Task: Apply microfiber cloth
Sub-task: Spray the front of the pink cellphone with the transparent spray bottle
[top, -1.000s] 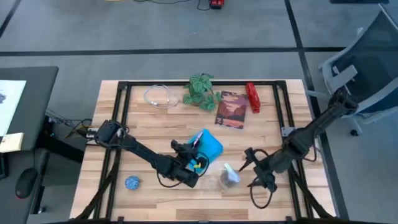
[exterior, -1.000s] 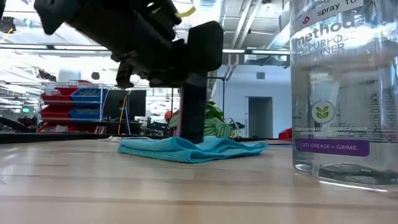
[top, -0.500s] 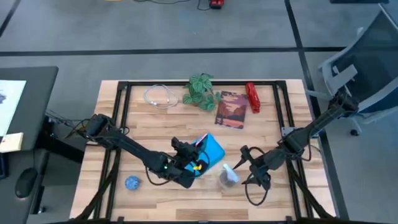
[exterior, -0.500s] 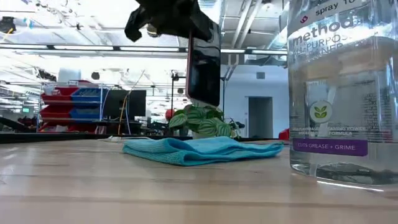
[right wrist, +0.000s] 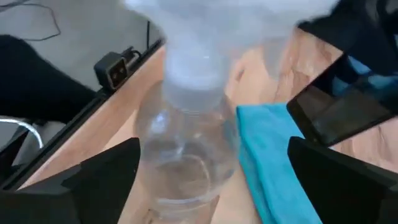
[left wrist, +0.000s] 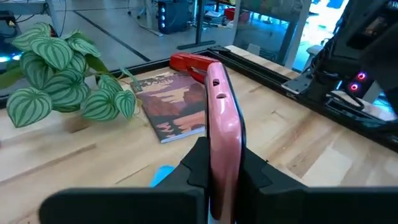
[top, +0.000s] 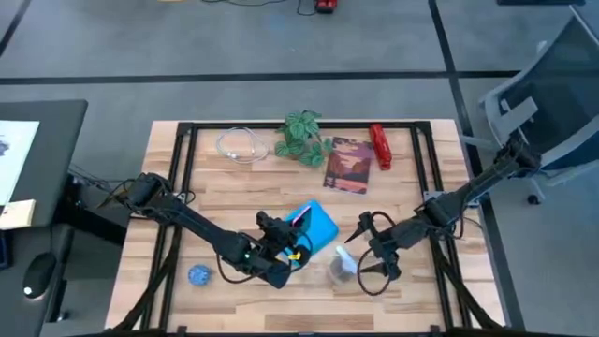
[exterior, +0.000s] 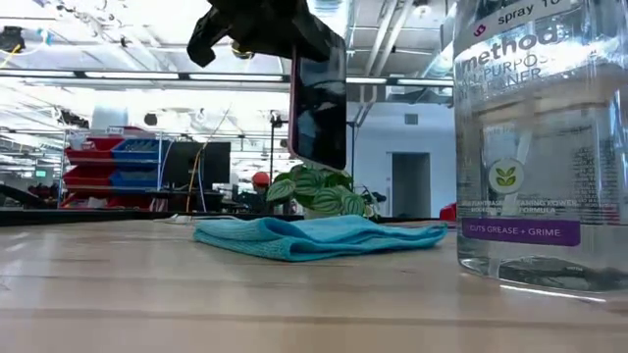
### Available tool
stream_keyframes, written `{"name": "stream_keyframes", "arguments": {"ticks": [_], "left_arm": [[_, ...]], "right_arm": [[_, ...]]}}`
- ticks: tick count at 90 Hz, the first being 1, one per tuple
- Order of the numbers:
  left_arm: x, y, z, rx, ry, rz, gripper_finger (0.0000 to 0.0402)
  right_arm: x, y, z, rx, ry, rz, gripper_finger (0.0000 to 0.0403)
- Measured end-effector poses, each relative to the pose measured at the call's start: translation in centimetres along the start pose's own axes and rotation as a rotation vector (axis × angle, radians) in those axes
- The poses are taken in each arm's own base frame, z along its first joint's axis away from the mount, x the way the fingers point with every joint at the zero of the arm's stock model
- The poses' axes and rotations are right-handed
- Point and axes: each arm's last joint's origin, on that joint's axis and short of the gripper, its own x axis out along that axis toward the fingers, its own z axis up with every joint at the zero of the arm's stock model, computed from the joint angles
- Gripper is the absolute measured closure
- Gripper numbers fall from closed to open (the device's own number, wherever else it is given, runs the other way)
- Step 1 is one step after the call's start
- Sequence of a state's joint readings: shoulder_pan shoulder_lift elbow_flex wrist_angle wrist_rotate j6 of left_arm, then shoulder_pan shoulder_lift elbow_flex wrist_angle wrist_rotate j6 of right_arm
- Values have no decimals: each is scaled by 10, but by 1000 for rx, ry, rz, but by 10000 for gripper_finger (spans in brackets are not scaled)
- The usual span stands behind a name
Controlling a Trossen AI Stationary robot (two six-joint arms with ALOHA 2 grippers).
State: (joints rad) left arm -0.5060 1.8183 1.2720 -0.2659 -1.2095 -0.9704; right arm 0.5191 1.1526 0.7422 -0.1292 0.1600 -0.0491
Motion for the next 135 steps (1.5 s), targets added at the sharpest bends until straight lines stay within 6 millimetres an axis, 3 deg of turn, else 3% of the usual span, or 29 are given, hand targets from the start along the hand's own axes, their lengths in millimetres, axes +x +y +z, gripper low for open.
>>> {"name": "stream_keyframes", "arguments": {"ticks": [45,87,135], "left_arm": [[-2,-4,2,-19,-14,-16,391],[-2,-16,17,-83,-113,-38,391],[-4,-23,20,-35,-64,-149,391]], "right_arm": [[38,-4,8,89,-150,-8,4],[35,11,16,157,-231,-122,15],[39,17,15,109,-235,-123,29]]}}
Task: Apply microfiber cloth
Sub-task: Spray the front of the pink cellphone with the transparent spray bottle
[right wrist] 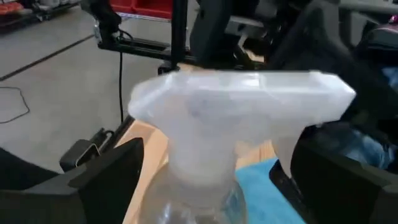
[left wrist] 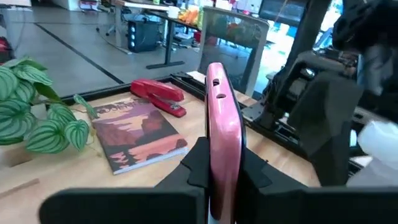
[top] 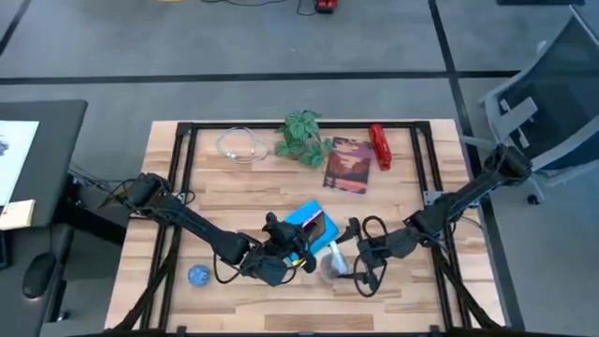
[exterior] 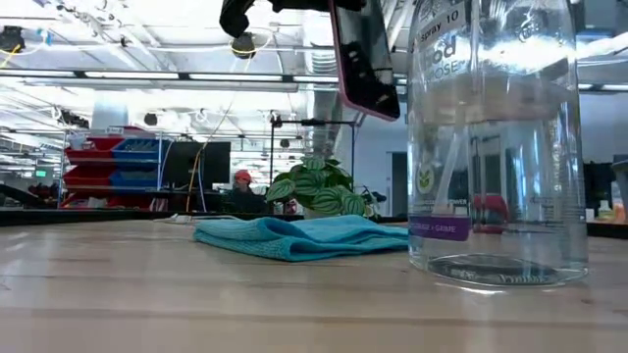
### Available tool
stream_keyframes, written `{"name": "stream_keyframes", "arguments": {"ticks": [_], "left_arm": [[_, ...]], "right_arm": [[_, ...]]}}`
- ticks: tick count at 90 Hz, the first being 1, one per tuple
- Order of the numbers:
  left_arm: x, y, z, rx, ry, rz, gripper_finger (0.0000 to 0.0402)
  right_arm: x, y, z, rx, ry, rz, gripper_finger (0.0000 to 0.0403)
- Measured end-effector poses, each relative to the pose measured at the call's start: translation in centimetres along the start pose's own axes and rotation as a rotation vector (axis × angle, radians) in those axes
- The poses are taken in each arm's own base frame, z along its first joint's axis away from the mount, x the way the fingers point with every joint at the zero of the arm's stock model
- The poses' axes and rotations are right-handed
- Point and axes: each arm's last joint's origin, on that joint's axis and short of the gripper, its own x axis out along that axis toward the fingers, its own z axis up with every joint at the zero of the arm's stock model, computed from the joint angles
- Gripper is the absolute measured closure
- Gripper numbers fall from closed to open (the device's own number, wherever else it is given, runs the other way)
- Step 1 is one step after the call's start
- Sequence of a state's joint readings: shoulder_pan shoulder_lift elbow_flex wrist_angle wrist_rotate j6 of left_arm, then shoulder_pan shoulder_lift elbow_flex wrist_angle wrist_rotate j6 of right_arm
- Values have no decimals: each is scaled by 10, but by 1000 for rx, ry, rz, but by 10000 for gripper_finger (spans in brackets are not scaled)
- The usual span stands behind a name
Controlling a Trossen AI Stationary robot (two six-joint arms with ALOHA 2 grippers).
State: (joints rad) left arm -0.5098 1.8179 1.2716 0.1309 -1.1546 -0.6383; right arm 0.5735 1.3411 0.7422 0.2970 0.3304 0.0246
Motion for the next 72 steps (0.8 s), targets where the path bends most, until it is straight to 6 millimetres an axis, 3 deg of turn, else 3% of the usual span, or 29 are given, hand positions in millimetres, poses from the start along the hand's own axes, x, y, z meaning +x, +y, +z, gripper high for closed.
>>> {"name": "stream_keyframes", "arguments": {"ticks": [46,72], "left_arm": [[5,1,3,45,-11,11,391],[5,2,3,54,-10,12,391]], "right_arm": [[5,-7,-4,-25,34,176,29],[-3,-14,-1,-71,56,176,29]]}}
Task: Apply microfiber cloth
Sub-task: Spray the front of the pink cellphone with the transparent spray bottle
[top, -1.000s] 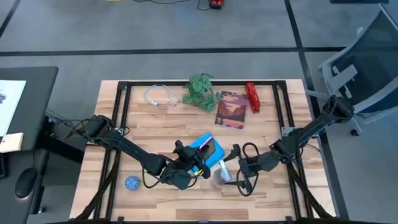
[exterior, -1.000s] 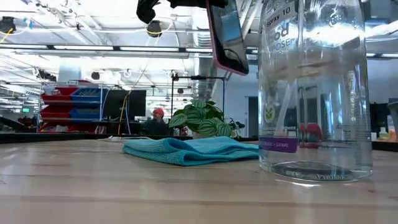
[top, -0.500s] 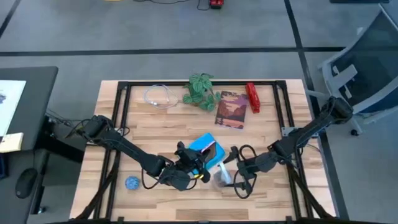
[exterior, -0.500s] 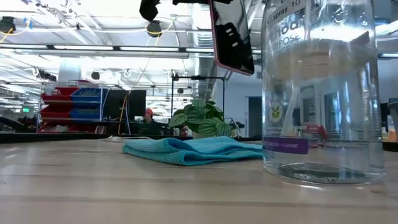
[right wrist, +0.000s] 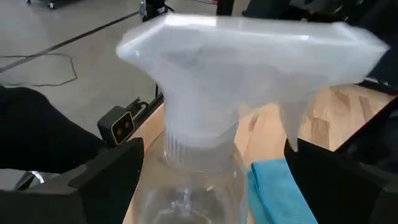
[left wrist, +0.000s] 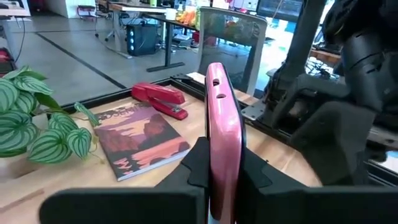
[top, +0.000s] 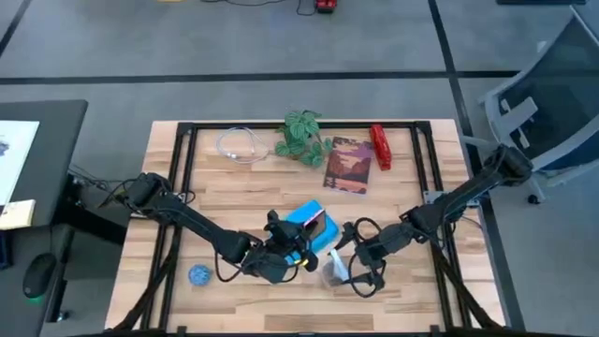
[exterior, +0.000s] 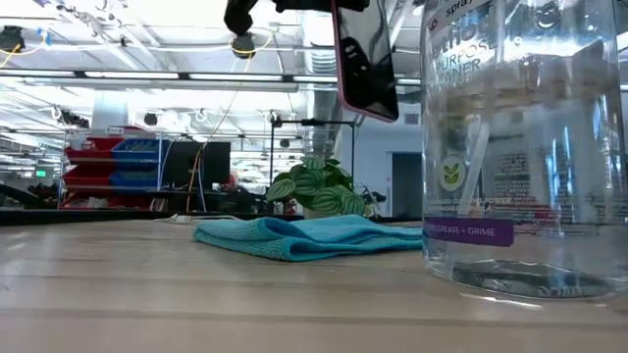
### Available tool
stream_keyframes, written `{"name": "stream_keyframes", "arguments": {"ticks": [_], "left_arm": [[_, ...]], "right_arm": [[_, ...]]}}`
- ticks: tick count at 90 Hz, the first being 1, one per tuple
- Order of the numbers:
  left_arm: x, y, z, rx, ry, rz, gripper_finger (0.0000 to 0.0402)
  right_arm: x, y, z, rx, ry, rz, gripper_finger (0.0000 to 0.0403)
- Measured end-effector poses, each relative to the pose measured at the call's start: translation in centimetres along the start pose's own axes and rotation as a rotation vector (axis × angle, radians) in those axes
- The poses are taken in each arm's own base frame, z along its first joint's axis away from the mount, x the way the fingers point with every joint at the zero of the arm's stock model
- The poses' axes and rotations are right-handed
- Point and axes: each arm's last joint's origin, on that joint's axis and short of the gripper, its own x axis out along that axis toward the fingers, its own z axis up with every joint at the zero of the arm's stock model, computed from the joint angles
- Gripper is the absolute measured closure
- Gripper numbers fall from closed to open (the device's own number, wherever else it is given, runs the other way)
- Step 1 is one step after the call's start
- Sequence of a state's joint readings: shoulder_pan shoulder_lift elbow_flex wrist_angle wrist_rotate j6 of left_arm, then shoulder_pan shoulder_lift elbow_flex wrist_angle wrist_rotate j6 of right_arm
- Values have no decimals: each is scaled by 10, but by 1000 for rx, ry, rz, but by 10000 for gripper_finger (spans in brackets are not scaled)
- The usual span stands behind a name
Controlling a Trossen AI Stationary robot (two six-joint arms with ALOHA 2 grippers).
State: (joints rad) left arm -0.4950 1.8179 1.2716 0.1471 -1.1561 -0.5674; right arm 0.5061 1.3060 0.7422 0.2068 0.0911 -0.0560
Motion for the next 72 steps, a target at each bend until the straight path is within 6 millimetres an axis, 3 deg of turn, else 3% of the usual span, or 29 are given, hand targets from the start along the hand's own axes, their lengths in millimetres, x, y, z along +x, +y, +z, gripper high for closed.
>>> {"name": "stream_keyframes", "arguments": {"ticks": [24,72], "left_arm": [[0,0,0,-1,0,-1,391],[0,-2,4,-71,-20,-12,391]], "right_arm": [[-10,-5,5,4,-11,-18,29],[16,0,-3,33,-53,-3,30]]}}
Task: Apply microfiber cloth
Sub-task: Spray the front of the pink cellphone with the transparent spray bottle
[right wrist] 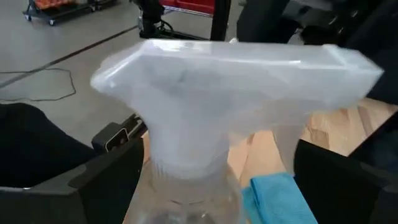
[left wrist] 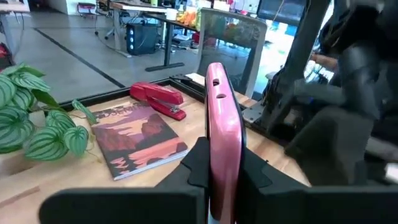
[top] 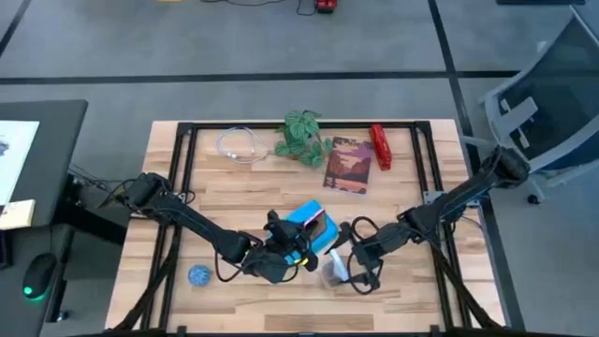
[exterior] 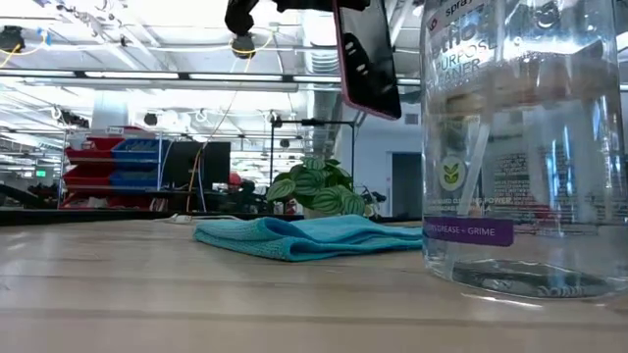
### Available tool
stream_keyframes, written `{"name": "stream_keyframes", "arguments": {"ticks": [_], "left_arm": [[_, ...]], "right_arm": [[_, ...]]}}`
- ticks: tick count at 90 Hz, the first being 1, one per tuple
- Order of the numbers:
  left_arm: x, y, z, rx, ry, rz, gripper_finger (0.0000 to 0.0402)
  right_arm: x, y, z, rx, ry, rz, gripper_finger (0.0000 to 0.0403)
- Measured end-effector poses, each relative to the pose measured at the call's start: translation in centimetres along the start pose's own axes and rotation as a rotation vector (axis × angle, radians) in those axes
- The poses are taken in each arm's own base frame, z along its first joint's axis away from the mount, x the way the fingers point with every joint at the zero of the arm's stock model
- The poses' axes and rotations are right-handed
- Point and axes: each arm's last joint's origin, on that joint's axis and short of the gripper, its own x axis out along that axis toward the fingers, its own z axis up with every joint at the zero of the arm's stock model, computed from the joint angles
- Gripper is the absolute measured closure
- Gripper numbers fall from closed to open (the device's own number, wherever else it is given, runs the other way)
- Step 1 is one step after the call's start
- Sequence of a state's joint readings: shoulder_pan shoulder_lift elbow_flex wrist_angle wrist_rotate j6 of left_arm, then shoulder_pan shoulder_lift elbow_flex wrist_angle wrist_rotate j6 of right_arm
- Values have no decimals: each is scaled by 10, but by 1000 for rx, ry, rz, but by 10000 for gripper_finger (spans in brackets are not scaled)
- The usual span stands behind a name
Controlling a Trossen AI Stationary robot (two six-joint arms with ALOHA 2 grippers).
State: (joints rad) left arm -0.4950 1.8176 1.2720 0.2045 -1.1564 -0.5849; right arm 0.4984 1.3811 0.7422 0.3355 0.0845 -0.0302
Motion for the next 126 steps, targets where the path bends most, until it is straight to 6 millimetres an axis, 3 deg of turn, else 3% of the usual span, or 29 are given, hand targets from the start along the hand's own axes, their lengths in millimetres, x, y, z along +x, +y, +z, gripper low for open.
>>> {"name": "stream_keyframes", "arguments": {"ticks": [32,57,65,74,88,101,126], "left_arm": [[0,-3,5,0,-26,-16,391],[-14,-4,20,29,-36,-39,391],[-16,-2,25,43,-33,-35,390],[-17,-1,26,55,-29,-29,390],[-16,2,21,72,-2,-25,390],[-16,6,14,68,30,-5,390],[-15,14,6,69,72,38,390]], "right_arm": [[0,2,0,50,-1,6,81],[-4,7,-12,159,-22,-9,199],[-4,9,-11,144,-26,-7,221],[-8,11,-9,75,-20,63,217],[-21,11,-5,55,10,119,178],[-40,6,-5,79,101,108,151],[-73,-3,-5,71,208,-3,148]]}}
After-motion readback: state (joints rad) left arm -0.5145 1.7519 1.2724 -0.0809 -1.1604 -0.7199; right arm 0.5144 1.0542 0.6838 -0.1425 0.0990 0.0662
